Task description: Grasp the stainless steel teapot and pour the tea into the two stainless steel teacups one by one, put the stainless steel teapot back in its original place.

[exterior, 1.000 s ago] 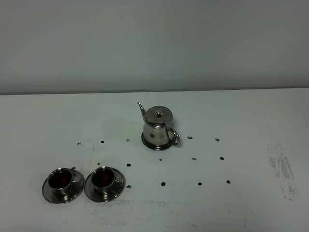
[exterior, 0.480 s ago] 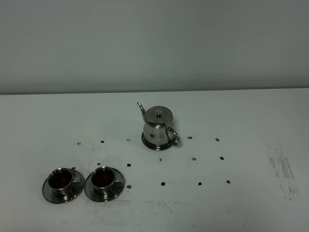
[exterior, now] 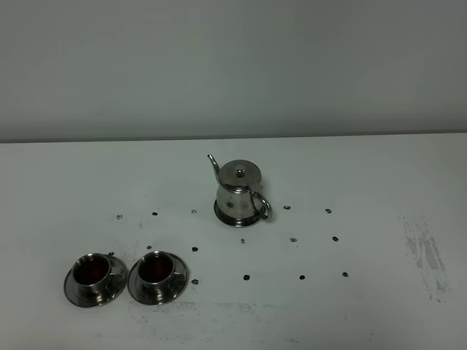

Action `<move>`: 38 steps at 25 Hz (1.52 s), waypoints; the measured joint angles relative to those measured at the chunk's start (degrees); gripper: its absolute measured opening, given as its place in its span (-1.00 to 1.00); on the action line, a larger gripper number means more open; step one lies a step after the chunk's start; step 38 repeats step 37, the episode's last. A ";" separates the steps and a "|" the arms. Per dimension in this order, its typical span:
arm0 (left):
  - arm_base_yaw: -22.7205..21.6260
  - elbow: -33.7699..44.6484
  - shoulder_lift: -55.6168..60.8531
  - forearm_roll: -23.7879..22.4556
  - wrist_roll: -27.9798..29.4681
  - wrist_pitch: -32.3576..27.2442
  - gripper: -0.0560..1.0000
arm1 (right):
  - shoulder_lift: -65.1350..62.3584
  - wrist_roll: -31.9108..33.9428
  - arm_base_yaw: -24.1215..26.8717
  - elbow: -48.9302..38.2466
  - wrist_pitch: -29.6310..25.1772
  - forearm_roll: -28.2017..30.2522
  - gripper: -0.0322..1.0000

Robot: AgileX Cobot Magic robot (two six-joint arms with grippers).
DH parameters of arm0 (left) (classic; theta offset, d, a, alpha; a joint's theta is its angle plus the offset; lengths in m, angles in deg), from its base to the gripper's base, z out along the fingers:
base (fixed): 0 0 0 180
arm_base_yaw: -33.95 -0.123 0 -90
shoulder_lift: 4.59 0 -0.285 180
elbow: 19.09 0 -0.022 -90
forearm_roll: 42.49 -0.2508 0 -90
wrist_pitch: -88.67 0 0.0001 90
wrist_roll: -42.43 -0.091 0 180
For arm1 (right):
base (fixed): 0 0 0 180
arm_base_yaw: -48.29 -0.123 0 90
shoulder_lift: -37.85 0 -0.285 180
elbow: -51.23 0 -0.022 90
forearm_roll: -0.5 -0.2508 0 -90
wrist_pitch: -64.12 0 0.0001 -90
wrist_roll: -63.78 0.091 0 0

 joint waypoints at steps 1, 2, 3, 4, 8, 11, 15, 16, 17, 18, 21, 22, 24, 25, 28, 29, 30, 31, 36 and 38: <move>0.00 0.00 0.00 0.00 0.00 0.00 0.02 | 0.00 0.00 0.00 0.00 0.00 0.00 -0.54; 0.06 0.00 0.00 0.00 0.00 0.00 0.02 | 0.00 0.00 0.00 0.00 0.00 0.00 -0.54; 0.34 0.00 0.00 0.00 0.00 0.00 0.02 | 0.00 0.00 0.00 0.00 0.00 0.00 -0.54; 0.69 0.00 0.00 0.00 0.00 0.00 0.02 | 0.00 0.00 0.00 0.00 0.00 0.00 -0.54; 1.59 0.00 0.00 0.00 0.00 0.00 0.02 | 0.00 0.00 0.00 0.00 0.00 0.00 -0.54; 1.65 0.00 0.00 0.00 0.00 0.00 0.02 | 0.00 0.05 0.00 0.00 0.00 0.00 -0.54; 1.65 0.00 0.00 0.00 0.00 0.00 0.02 | 0.00 0.05 0.00 0.00 0.00 0.00 -0.54; 1.65 0.00 0.00 0.00 0.00 0.00 0.02 | 0.00 0.05 0.00 0.00 0.00 0.00 -0.54; 1.65 0.00 0.00 0.00 0.00 0.00 0.02 | 0.00 0.05 0.00 0.00 0.00 0.00 -0.54; 1.65 0.00 0.00 0.00 0.00 0.00 0.02 | 0.00 0.05 0.00 0.00 0.00 0.00 -0.54; 1.65 0.00 0.00 0.00 0.00 0.00 0.02 | 0.00 0.05 0.00 0.00 0.00 0.00 -0.54; 1.65 0.00 0.00 0.00 0.00 0.00 0.02 | 0.00 0.05 0.00 0.00 0.00 0.00 -0.54; 1.65 0.00 0.00 0.00 0.00 0.00 0.02 | 0.00 0.05 0.00 0.00 0.00 0.00 -0.54; 1.65 0.00 0.00 0.00 0.00 0.00 0.02 | 0.00 0.05 0.00 0.00 0.00 0.00 -0.54; 1.65 0.00 0.00 0.00 0.00 0.00 0.02 | 0.00 0.05 0.00 0.00 0.00 0.00 -0.54; 1.65 0.00 0.00 0.00 0.00 0.00 0.02 | 0.00 0.05 0.00 0.00 0.00 0.00 -0.54; 1.65 0.00 0.00 0.00 0.00 0.00 0.02 | 0.00 0.05 0.00 0.00 0.00 0.00 -0.54; 1.65 0.00 0.00 0.00 0.00 0.00 0.02 | 0.00 0.05 0.00 0.00 0.00 0.00 -0.54; 1.65 0.00 0.00 0.00 0.00 0.00 0.02 | 0.00 0.05 0.00 0.00 0.00 0.00 -0.54; 1.65 0.00 0.00 0.00 0.00 0.00 0.02 | 0.00 0.05 0.00 0.00 0.00 0.00 -0.54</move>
